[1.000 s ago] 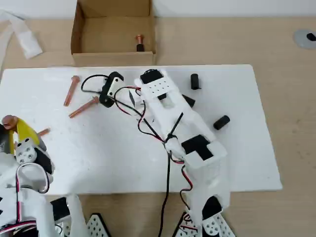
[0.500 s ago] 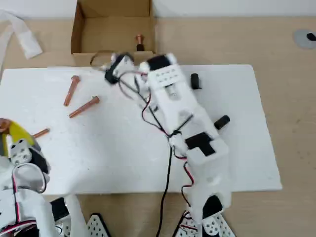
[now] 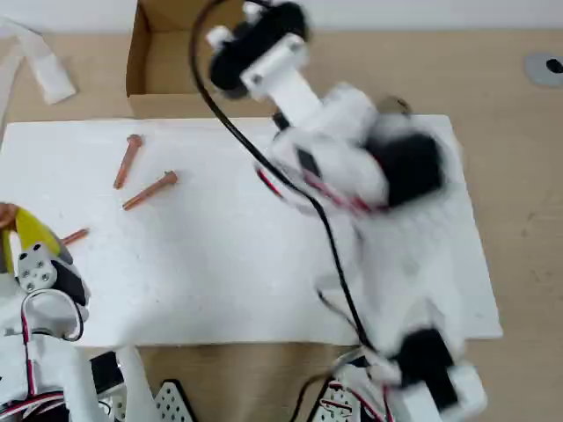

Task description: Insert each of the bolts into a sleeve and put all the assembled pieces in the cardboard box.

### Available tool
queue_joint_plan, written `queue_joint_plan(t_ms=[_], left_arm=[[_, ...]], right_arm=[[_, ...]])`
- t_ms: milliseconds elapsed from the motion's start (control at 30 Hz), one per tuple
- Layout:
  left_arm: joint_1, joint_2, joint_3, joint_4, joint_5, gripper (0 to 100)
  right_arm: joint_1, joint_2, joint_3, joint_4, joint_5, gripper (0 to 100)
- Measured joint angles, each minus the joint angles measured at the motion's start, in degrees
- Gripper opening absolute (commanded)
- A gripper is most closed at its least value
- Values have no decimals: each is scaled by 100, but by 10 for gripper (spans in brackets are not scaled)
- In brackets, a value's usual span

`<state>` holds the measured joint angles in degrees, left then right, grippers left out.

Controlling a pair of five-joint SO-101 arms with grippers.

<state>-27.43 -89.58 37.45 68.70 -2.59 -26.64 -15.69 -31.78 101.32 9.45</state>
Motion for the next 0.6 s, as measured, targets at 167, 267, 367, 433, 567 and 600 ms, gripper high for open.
queue_joint_plan(t_ms=[167,267,367,433,567,600], left_arm=[[369,9,527,-774,0,6],[712,18,791,-1178,0,6],[1160,35,879,-1503,0,6],[1495,18,958,-1741,0,6],[2004,44,1134,-2251,0,7],[2119,44,1178,-2391,0,7]], right_arm=[[0,-1609,1275,-18,-492,9],[0,-2470,2312,-396,-624,9],[0,-3385,3516,-1011,-677,9],[0,-4026,4475,-1547,-677,9],[0,-5451,6523,-2998,-677,9],[0,-5829,7059,-3420,-695,9]])
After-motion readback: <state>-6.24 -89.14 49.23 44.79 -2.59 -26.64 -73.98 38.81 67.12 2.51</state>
